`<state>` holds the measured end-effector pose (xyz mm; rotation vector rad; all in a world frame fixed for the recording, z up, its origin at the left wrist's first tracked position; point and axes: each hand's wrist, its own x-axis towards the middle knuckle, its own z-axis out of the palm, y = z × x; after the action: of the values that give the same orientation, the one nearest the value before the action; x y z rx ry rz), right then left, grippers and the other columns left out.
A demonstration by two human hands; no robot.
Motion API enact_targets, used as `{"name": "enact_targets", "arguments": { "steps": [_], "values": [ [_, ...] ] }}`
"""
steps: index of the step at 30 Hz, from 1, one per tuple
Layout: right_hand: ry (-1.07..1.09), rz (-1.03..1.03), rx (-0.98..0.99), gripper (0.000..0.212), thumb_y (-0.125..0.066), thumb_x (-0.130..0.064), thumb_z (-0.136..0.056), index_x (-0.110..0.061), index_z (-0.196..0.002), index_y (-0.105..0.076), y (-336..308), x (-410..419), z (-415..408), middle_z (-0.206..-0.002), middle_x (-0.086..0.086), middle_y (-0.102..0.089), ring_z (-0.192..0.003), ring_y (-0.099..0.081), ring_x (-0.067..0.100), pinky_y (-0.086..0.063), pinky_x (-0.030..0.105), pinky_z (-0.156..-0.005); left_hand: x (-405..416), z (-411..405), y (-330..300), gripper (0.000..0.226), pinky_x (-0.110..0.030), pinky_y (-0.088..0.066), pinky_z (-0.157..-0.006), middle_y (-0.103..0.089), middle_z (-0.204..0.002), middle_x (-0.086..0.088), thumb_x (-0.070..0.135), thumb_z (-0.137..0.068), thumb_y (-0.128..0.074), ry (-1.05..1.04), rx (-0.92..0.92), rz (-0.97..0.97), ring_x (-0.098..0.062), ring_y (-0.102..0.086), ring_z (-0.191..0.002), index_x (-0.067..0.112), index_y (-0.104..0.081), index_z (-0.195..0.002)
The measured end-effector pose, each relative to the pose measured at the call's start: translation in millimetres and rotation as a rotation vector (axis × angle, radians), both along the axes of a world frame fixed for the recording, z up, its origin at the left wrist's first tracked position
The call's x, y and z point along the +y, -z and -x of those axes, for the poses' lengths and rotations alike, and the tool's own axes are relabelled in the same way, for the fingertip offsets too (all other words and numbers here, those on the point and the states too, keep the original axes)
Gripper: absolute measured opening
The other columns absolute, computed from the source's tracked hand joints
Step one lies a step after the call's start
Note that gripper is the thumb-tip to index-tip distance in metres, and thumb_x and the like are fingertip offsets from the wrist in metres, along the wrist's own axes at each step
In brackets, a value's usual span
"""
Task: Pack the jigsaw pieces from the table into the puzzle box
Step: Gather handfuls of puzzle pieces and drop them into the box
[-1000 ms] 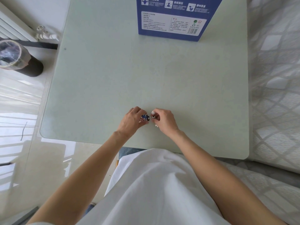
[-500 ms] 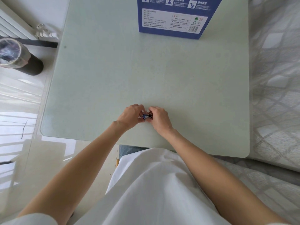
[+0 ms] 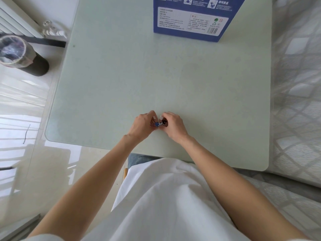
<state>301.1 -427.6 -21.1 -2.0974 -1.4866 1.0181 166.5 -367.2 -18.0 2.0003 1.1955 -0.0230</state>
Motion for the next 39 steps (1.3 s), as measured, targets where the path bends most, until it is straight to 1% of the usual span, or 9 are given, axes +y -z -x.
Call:
{"name": "enact_targets", "arguments": {
  "steps": [5, 12, 14, 17, 22, 26, 32, 36, 39],
  "values": [
    [0.019, -0.115, 0.084, 0.013, -0.070, -0.001, -0.072, -0.008, -0.080, -0.063, 3, -11, -7, -0.075, -0.006, -0.055, -0.063, -0.053, 0.017, -0.044, 0.030, -0.062, 1, 0, 0, 0.018, -0.034, -0.051, -0.072, -0.066, -0.080, -0.001, 0.006, -0.075, -0.071, -0.050, -0.059, 0.066, -0.021, -0.062, -0.074, 0.009, -0.059, -0.089],
    [0.139, -0.094, 0.141, 0.009, -0.069, 0.000, -0.074, -0.008, -0.075, -0.069, -9, -19, -33, -0.072, -0.001, -0.060, -0.058, -0.064, 0.020, -0.053, 0.033, -0.062, 7, -2, -19, 0.015, -0.023, -0.048, -0.068, -0.060, -0.072, 0.009, 0.003, -0.074, -0.069, -0.122, -0.126, 0.113, -0.003, -0.060, -0.065, 0.013, -0.060, -0.080],
    [0.168, -0.061, 0.195, 0.008, -0.069, 0.002, -0.075, -0.007, -0.076, -0.069, -29, -15, -48, -0.072, -0.002, -0.062, -0.055, -0.064, 0.016, -0.054, 0.032, -0.060, 15, -9, -40, 0.016, -0.019, -0.047, -0.065, -0.061, -0.071, 0.011, 0.004, -0.074, -0.069, -0.134, -0.160, 0.090, 0.004, -0.060, -0.062, 0.016, -0.059, -0.078],
    [0.162, -0.091, 0.284, 0.008, -0.069, 0.003, -0.077, -0.005, -0.078, -0.068, -79, 5, -72, -0.076, -0.001, -0.065, -0.053, -0.062, 0.008, -0.052, 0.022, -0.055, 35, -27, -89, 0.014, -0.017, -0.047, -0.063, -0.063, -0.073, 0.010, 0.004, -0.076, -0.067, -0.100, -0.262, 0.019, 0.002, -0.062, -0.065, 0.015, -0.059, -0.079],
    [0.148, -0.384, 0.327, 0.015, -0.070, 0.002, -0.078, -0.006, -0.090, -0.069, -193, 73, -116, -0.086, 0.003, -0.069, -0.058, -0.063, 0.002, -0.051, 0.015, -0.056, 89, -67, -186, 0.015, -0.016, -0.053, -0.071, -0.066, -0.082, 0.004, 0.000, -0.077, -0.069, -0.078, -0.526, -0.175, -0.004, -0.065, -0.069, 0.012, -0.062, -0.082],
    [0.104, -0.631, 0.254, 0.019, -0.071, -0.004, -0.079, -0.017, -0.091, -0.068, -266, 127, -154, -0.088, 0.003, -0.071, -0.064, -0.066, 0.011, -0.054, 0.021, -0.059, 151, -101, -254, 0.017, -0.017, -0.053, -0.071, -0.067, -0.082, 0.006, 0.001, -0.076, -0.071, -0.047, -0.649, -0.390, -0.004, -0.066, -0.072, 0.015, -0.063, -0.082],
    [0.142, -0.876, -0.061, 0.015, -0.069, -0.013, -0.082, -0.009, -0.097, -0.071, -330, 205, -200, -0.084, -0.001, -0.069, -0.061, -0.061, -0.001, -0.051, 0.014, -0.065, 232, -172, -320, 0.013, -0.014, -0.051, -0.069, -0.065, -0.083, 0.008, 0.003, -0.078, -0.067, -0.038, -0.734, -0.683, -0.003, -0.063, -0.074, 0.012, -0.066, -0.086],
    [0.082, -0.944, -0.364, 0.009, -0.067, -0.013, -0.083, -0.009, -0.091, -0.067, -342, 246, -230, -0.081, 0.002, -0.072, -0.071, -0.067, 0.014, -0.053, 0.028, -0.073, 277, -206, -333, 0.016, -0.023, -0.054, -0.074, -0.070, -0.086, 0.000, 0.003, -0.080, -0.064, 0.041, -0.613, -0.794, -0.011, -0.066, -0.076, 0.012, -0.067, -0.093],
    [0.006, -0.886, -0.545, 0.007, -0.064, -0.016, -0.086, -0.013, -0.091, -0.067, -336, 265, -245, -0.083, 0.003, -0.071, -0.076, -0.065, 0.021, -0.049, 0.029, -0.068, 301, -220, -329, 0.015, -0.029, -0.053, -0.078, -0.072, -0.087, 0.001, 0.008, -0.082, -0.065, 0.078, -0.508, -0.818, -0.012, -0.067, -0.078, 0.013, -0.070, -0.095]
  ]
}}
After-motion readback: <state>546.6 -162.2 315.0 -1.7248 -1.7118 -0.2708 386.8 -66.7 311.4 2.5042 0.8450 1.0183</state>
